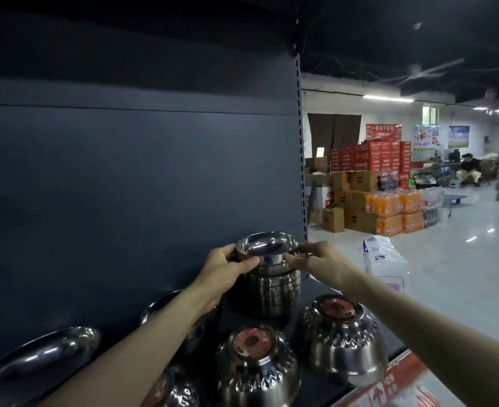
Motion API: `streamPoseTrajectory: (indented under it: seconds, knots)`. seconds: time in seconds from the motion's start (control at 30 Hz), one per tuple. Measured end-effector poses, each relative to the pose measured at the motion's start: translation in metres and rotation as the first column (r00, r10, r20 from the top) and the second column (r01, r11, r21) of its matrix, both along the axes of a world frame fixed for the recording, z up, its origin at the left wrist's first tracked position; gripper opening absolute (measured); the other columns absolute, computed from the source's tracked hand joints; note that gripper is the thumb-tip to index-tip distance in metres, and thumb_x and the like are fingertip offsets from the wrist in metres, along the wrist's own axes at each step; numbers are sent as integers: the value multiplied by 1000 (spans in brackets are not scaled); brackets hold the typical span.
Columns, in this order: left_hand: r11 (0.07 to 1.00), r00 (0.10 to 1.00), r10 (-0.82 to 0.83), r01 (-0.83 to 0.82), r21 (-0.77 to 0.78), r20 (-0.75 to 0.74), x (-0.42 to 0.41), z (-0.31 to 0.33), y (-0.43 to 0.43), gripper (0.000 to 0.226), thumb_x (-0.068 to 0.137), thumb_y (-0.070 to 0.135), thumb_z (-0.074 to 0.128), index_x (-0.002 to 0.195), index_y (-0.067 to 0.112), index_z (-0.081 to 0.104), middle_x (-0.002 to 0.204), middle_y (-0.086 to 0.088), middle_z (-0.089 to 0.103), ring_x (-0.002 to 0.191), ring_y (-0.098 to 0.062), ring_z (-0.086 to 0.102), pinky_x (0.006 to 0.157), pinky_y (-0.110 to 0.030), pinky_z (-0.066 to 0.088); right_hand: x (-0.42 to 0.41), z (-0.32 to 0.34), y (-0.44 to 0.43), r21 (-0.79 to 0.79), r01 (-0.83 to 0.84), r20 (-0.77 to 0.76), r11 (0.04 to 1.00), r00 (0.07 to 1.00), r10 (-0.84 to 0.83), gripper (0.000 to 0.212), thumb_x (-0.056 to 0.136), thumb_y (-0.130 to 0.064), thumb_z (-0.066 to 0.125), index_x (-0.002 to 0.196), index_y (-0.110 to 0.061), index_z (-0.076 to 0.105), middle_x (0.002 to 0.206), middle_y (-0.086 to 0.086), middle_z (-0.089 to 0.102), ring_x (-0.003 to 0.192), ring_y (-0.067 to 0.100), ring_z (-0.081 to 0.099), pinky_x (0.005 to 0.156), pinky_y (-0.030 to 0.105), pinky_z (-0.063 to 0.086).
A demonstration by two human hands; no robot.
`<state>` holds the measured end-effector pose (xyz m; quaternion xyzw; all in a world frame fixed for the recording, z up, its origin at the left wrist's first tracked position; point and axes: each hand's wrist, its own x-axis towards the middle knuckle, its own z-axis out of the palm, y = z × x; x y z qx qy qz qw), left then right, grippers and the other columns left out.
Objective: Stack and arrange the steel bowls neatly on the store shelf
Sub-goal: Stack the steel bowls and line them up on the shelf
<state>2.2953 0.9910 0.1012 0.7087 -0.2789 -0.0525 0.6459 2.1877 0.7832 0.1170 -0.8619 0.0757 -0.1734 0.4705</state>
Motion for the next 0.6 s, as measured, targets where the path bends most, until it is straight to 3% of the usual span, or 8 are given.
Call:
streamPoseTrajectory:
  seconds: [0.1,0.2,0.33,0.47,0.53,0.6]
  knots:
    - [997,999,10,-8,72,-30,7,-12,0,26,94,12,80,120,14,76,115,0,82,114,-18,75,100,-28,56,7,-10,-2,-37,-1,-16,999,1000,0,30,102,-38,71,124,-17,73,105,-6,75,107,17,67,98,33,48]
    - [990,1000,20,-18,141,-15,12,-20,1,30,93,20,83,122,21,76,120,2,80,120,-18,72,112,-38,52,13,-20,-6,-203,5,-54,979,998,-17,26,102,-49,67,113,-27,75,99,-3,73,102,21,68,95,37,54]
    - [988,1000,31,-31,151,4,13,-21,0,30,95,17,80,124,21,74,121,3,79,118,-15,72,108,-32,54,16,-24,-11,-318,25,-72,948,996,-50,44,101,-62,60,124,-28,75,107,9,75,103,26,68,97,43,56]
    - [986,1000,29,-30,162,9,5,-18,-1,28,98,16,77,125,19,73,118,3,80,113,-12,74,94,-20,55,15,-25,-10,-390,54,-78,919,993,-92,50,101,-66,56,128,-28,74,101,4,69,114,31,61,104,50,51]
    - [985,999,48,-48,166,2,1,-16,0,24,99,16,75,123,19,74,116,3,80,113,-14,74,96,-23,56,12,-25,-7,-426,82,-78,901,989,-127,53,101,-67,55,129,-26,73,99,4,66,116,33,59,106,50,49]
    - [980,998,65,-69,185,26,-5,-15,3,21,100,20,75,120,24,74,121,4,78,118,-16,72,107,-33,55,8,-23,-3,-435,127,-63,891,983,-171,59,99,-69,57,132,-23,72,104,9,70,112,32,62,102,49,53]
